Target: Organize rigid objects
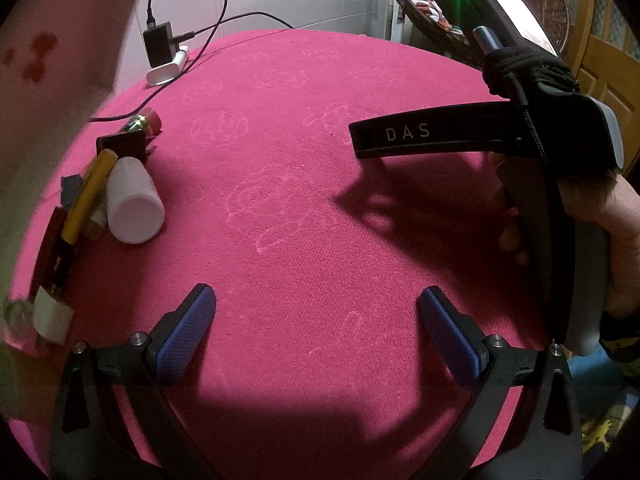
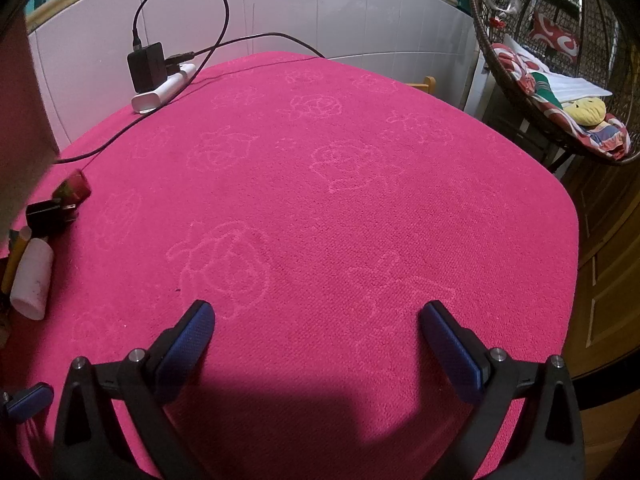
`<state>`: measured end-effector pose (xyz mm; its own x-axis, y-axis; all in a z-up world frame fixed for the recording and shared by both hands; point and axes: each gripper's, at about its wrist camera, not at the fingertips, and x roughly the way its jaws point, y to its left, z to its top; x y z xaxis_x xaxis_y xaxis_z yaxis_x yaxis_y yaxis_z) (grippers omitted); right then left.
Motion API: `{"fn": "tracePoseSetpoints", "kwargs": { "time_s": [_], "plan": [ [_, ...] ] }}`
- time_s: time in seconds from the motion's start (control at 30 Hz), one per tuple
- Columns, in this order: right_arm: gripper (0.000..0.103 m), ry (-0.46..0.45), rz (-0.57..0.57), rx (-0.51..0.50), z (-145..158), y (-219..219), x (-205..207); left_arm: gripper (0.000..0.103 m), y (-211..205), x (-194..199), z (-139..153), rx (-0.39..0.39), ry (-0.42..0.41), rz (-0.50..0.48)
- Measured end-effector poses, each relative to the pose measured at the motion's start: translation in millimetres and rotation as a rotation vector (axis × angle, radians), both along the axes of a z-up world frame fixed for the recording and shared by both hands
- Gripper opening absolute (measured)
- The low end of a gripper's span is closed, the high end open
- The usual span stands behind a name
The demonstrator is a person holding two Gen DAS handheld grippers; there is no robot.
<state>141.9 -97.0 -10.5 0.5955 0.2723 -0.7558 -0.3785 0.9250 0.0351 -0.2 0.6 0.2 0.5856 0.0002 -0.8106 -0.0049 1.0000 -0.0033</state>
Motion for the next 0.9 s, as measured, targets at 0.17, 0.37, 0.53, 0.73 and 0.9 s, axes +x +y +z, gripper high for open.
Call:
{"fn": "tracePoseSetpoints", "kwargs": {
  "time_s": [0.17, 0.37, 0.53, 0.73, 0.9],
  "plan": [
    [0.103, 0.000, 0.000, 0.000, 0.6, -0.4, -2.2, 0.103, -0.5, -1.4, -0.2, 0.000, 0.000, 0.000],
    [0.103, 0.000, 0.000, -0.001, 0.3, 0.2, -1.5, 0.103, -0.6, -1.7, -0.1, 0.000, 0.000, 0.000],
    [0.103, 0.000, 0.000, -0.001, 0.1, 0.6, -0.6, 0.103, -0.6, -1.6, -0.2, 0.000, 0.000, 0.000],
    [0.103, -0.001, 0.000, -0.001, 0.4, 0.2, -1.1, 0.103, -0.6, -1.6, -0.1, 0.000, 0.000, 0.000],
    [0.103, -0.001, 0.000, -0.001, 0.1, 0.2, -0.4, 0.103, -0.6, -1.3, -0.2, 0.000, 0.000, 0.000]
  ]
}}
